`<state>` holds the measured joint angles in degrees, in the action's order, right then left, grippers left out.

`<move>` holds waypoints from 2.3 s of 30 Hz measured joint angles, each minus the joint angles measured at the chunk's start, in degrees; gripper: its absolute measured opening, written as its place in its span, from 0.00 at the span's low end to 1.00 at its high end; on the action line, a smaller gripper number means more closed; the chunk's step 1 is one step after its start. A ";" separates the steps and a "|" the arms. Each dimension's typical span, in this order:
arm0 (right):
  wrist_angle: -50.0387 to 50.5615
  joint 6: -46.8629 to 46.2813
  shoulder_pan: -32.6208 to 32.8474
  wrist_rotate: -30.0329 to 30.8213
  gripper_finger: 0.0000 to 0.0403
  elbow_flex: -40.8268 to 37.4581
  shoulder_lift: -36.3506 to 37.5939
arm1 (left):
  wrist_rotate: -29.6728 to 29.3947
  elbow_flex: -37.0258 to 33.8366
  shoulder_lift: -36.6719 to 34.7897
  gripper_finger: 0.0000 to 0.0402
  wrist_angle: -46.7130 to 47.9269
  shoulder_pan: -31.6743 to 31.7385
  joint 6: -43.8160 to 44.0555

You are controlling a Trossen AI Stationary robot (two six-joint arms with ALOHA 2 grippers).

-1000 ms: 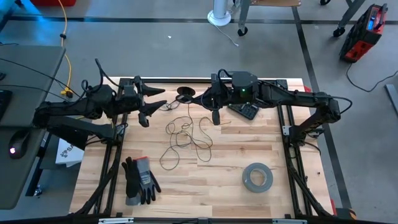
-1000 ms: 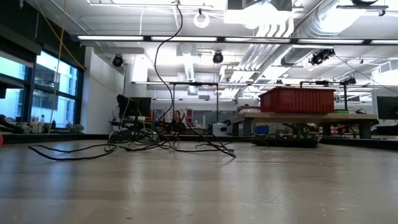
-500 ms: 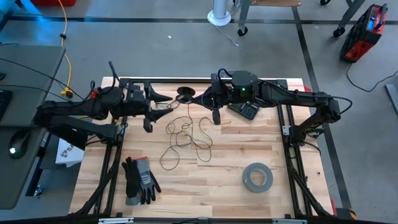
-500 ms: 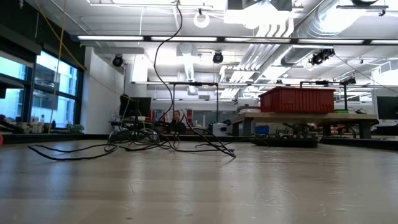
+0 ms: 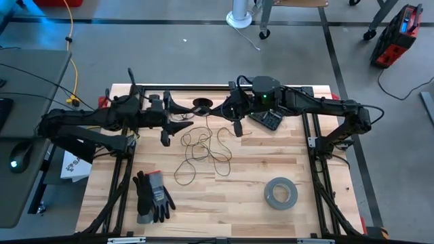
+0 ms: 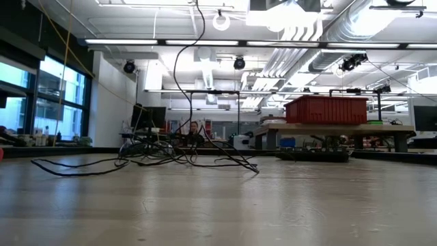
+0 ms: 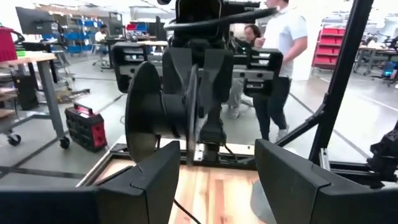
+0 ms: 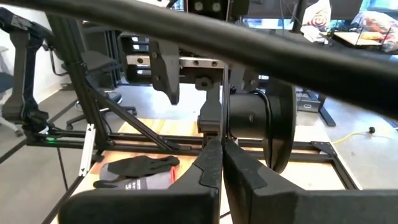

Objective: Coil cords
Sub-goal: Coil the black wire on the black spool

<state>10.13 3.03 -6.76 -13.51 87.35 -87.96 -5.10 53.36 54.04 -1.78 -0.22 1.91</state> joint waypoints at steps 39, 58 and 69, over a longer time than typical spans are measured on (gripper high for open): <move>1.77 -6.40 -0.55 7.05 0.10 0.11 4.50 | -7.22 0.04 -2.71 0.00 -3.41 -1.08 1.12; -6.93 -17.77 5.29 15.05 0.34 -17.17 2.30 | -7.90 4.40 -4.17 0.00 -6.17 -1.08 7.87; -24.46 -21.73 5.79 15.40 0.34 -21.58 -0.46 | -9.19 4.55 -3.86 0.00 -6.13 -0.86 21.54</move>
<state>-14.34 -18.70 -0.97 1.89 65.78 -88.42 -14.28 57.91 50.17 -7.90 -1.08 23.46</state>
